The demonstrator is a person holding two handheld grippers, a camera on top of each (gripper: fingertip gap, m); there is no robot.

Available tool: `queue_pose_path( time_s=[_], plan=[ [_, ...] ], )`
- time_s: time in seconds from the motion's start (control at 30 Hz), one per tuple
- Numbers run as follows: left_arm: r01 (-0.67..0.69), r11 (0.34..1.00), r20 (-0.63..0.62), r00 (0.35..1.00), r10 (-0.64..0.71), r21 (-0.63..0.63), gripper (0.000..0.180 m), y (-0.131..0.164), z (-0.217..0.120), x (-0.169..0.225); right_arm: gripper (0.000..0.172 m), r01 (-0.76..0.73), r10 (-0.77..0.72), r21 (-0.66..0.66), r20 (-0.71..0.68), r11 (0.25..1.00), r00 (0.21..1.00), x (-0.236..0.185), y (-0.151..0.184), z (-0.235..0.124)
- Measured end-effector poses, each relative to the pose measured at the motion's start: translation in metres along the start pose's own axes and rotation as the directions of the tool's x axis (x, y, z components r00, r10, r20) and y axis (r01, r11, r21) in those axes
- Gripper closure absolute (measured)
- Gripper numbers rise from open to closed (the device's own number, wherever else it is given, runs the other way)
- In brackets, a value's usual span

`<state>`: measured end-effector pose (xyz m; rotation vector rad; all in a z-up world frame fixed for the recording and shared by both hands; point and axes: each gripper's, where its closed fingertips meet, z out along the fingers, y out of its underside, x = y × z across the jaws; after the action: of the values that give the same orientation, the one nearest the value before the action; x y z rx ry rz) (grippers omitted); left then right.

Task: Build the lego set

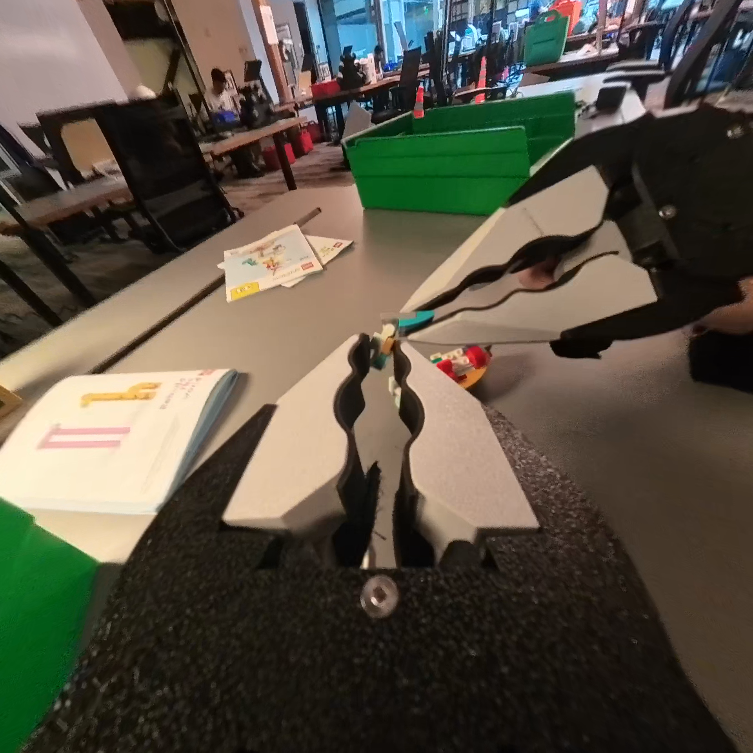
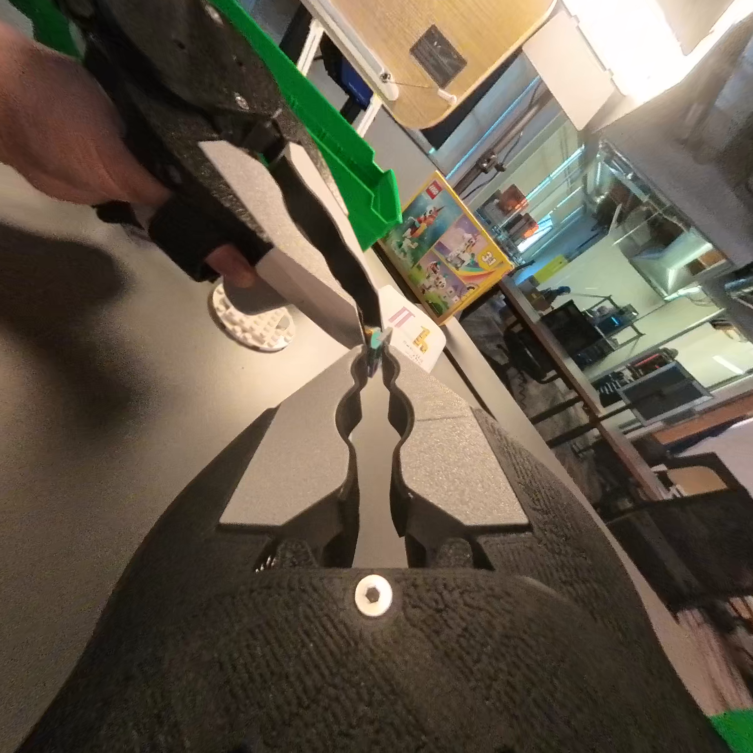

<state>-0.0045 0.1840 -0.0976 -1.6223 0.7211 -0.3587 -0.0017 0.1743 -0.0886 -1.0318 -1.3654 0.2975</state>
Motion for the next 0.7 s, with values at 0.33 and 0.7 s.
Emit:
queue_pose_path(
  time_s=[0.33, 0.7],
  plan=[
    [-0.195, 0.98, 0.05, 0.979, 0.196, -0.023, 0.174, -0.006, -0.007, 0.0, 0.169, -0.344, 0.339, 0.026, 0.119, 0.939, 0.933, 0.004, 0.0, 0.001],
    [-0.252, 0.963, -0.024, 0.968, 0.251, -0.097, 0.175, 0.009, -0.008, 0.005, 0.169, -0.029, 0.032, -0.03, 0.107, 0.999, 0.994, -0.008, 0.008, -0.001]
  ],
)
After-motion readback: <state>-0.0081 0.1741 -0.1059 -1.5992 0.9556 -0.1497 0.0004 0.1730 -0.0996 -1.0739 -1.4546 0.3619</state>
